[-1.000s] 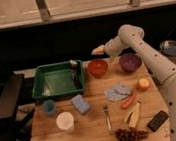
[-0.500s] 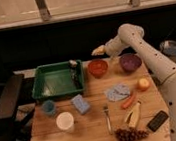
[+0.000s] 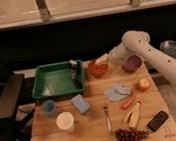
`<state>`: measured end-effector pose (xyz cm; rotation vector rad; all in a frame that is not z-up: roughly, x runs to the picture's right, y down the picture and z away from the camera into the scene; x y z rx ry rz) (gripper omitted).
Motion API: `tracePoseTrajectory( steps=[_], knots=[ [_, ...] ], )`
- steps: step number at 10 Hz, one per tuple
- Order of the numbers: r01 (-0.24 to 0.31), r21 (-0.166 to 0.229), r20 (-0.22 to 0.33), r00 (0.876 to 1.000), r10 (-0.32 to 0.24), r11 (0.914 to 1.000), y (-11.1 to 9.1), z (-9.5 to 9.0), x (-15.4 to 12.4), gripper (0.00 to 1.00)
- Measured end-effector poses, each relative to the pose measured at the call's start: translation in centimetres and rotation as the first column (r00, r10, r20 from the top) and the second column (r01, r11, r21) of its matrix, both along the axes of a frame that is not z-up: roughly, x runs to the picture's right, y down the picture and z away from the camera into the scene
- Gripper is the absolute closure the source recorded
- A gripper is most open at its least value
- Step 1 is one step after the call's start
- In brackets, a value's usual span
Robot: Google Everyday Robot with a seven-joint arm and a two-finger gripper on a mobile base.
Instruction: Place fork in red bowl
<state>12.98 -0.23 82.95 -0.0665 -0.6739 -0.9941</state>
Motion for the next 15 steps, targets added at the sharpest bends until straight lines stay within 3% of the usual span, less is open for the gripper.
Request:
tracePoseTrajectory(
  steps=[4, 7, 9, 15],
  knots=[
    [-0.012, -0.120, -0.009, 1.000, 0.011, 0.9927, 6.2, -3.4, 0.9, 0.25],
    [0.009, -0.211, -0.036, 0.999, -0.017, 0.9775, 10.4, -5.1, 1.6, 0.25],
    [0.038, -0.270, -0.036, 0.998, -0.049, 0.9621, 13.2, -5.8, 1.8, 0.25],
    [0.057, -0.277, -0.025, 0.998, -0.066, 0.9592, 13.3, -5.5, 1.7, 0.25]
  ],
)
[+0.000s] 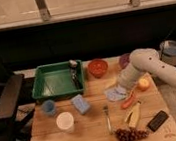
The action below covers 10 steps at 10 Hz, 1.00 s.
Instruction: Place fork in red bowl
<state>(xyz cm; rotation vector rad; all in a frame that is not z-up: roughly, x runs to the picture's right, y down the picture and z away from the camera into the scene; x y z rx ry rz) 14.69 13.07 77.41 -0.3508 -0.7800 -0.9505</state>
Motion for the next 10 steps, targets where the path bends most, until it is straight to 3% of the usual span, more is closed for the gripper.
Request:
tracePoseTrajectory(
  steps=[2, 3, 5, 6, 8, 10],
  knots=[
    [0.092, -0.016, -0.018, 0.996, -0.092, 0.9956, 0.4, 1.0, -1.3, 0.25],
    [0.178, -0.033, -0.040, 0.983, -0.180, 0.9834, 1.0, 1.4, -2.6, 0.25],
    [0.316, -0.068, -0.064, 0.945, -0.320, 0.9464, 3.1, 2.0, -4.4, 0.25],
    [0.342, -0.080, -0.064, 0.935, -0.348, 0.9361, 4.0, 2.2, -4.5, 0.25],
    [0.366, -0.101, -0.065, 0.926, -0.373, 0.9252, 5.4, 2.5, -4.4, 0.25],
    [0.372, -0.118, -0.066, 0.922, -0.381, 0.9209, 6.5, 3.1, -4.1, 0.25]
  ],
)
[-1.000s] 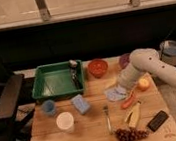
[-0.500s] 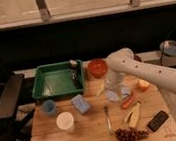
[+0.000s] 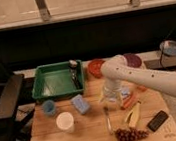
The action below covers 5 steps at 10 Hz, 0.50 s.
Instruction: Place fork in red bowl
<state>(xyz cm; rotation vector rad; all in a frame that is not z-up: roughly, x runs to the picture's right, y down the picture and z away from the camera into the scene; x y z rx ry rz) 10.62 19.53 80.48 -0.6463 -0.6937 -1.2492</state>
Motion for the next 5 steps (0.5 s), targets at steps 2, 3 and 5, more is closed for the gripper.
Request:
tracePoseTrajectory(
  steps=[2, 3, 5],
  knots=[
    [0.005, -0.008, 0.004, 1.000, -0.005, 1.0000, 0.7, 0.5, -0.4, 0.25],
    [0.003, -0.009, 0.008, 1.000, -0.003, 1.0000, 0.9, 0.9, -0.8, 0.25],
    [-0.007, -0.020, 0.018, 1.000, 0.008, 0.9998, 1.2, 1.8, -1.3, 0.25]
  ],
)
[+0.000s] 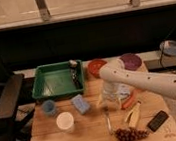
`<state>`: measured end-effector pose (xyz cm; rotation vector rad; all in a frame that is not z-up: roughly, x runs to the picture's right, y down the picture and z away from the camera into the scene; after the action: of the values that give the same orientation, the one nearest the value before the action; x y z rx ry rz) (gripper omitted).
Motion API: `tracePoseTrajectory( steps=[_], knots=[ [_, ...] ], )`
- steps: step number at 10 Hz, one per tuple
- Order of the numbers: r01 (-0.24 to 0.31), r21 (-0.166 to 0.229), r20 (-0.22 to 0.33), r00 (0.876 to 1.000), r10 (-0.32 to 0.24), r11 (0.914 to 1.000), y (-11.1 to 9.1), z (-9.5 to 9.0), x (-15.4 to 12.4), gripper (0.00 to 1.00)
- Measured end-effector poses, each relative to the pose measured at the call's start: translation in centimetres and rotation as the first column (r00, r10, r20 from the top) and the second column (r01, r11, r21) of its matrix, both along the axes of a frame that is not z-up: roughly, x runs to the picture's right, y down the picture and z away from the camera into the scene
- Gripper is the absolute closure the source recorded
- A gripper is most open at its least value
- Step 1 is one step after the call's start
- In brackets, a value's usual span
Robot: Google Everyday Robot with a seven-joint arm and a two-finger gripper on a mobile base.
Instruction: Place fork in red bowl
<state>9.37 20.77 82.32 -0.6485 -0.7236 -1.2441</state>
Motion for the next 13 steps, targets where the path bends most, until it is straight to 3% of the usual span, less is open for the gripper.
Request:
tracePoseTrajectory(
  steps=[4, 10, 12, 13],
  knots=[
    [-0.011, -0.027, 0.003, 1.000, 0.011, 0.9996, 0.1, 2.1, 0.1, 0.26],
    [0.027, -0.003, 0.010, 1.000, -0.027, 0.9996, -0.1, 2.8, -0.4, 0.85],
    [0.027, -0.005, 0.013, 1.000, -0.027, 0.9996, -0.3, 2.6, -0.5, 0.98],
    [0.027, -0.005, 0.013, 1.000, -0.027, 0.9996, -0.2, 2.6, -0.5, 1.00]
  ],
)
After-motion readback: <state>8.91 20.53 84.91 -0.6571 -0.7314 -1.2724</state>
